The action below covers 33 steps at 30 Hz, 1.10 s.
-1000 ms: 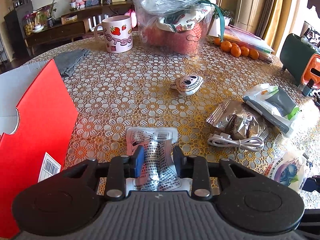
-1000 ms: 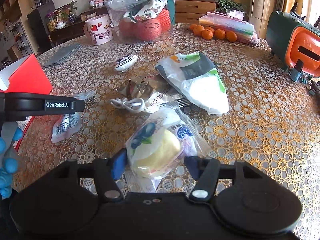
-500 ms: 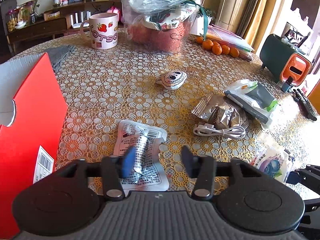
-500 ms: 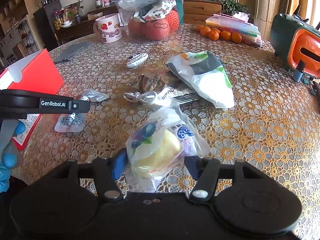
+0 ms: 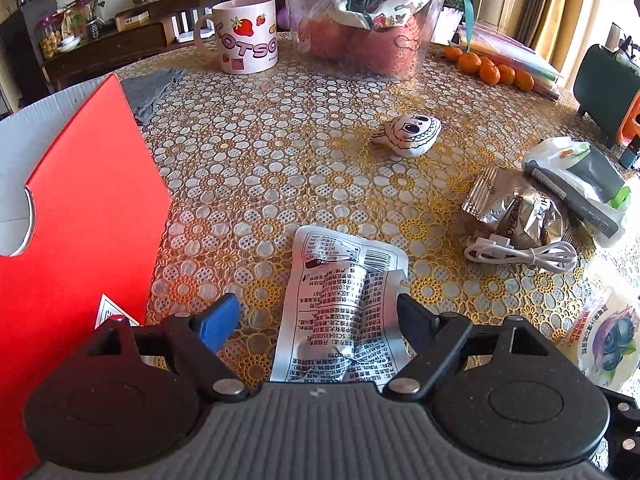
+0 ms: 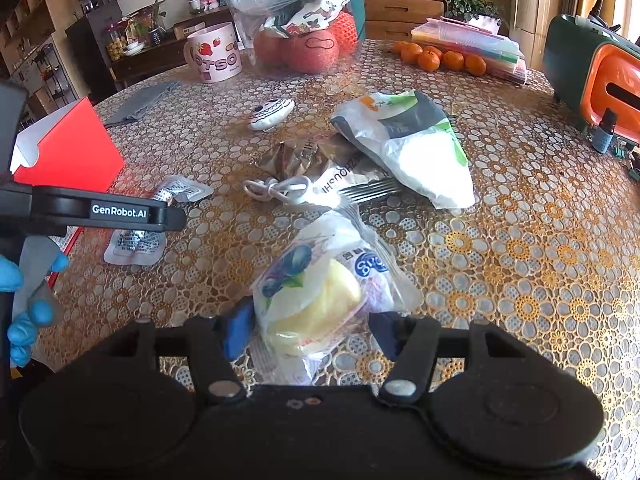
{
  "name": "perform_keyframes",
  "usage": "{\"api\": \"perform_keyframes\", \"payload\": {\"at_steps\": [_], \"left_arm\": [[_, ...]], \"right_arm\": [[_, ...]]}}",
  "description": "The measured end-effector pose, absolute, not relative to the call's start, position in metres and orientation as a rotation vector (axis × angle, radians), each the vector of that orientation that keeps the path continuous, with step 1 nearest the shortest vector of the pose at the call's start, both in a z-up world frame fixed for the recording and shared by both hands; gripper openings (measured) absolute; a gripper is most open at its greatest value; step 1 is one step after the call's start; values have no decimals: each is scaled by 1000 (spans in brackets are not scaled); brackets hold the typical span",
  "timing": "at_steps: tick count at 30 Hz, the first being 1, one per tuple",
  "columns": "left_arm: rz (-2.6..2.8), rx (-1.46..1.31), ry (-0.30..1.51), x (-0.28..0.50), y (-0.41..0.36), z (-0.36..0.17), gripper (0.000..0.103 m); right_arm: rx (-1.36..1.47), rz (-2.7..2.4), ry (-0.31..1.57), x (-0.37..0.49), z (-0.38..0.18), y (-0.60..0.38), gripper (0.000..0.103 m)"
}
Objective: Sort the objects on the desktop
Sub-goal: 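Carry the sachet and bagged bread roll with both tools toward the shoebox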
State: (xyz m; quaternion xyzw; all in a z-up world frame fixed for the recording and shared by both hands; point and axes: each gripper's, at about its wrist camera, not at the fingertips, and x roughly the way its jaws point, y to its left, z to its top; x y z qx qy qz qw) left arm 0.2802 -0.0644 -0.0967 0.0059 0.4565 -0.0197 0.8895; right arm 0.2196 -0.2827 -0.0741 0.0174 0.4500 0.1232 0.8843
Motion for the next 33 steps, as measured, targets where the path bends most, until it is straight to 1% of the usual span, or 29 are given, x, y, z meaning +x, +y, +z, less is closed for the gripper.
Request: {"api": "perform_keyframes", "payload": {"at_steps": [4,7,8,13,19,27,33], "left_arm": [[-40,20,947,278,-66,-97,82],[-50,27,933,277,-67,-94,65],[-50,27,927,276,-67,-93,56],[-54,-17,922,275,-60,-92,55],[-61,-46,910,267,-56,-85,50],[-107,-70,898,246,-52,-72,50],[-167,-90,873,225,-48,-50,50]], "right_arm": [[34,257,936,220,-74,-282,61],[33,257,936,221,-75,-281,61],[30,257,935,221,-75,-281,61],[22,253,937,220,-74,-279,61],[11,254,927,218,-69,-277,61],[-5,270,909,209,-58,-268,61],[-41,300,903,198,-44,-257,61]]}}
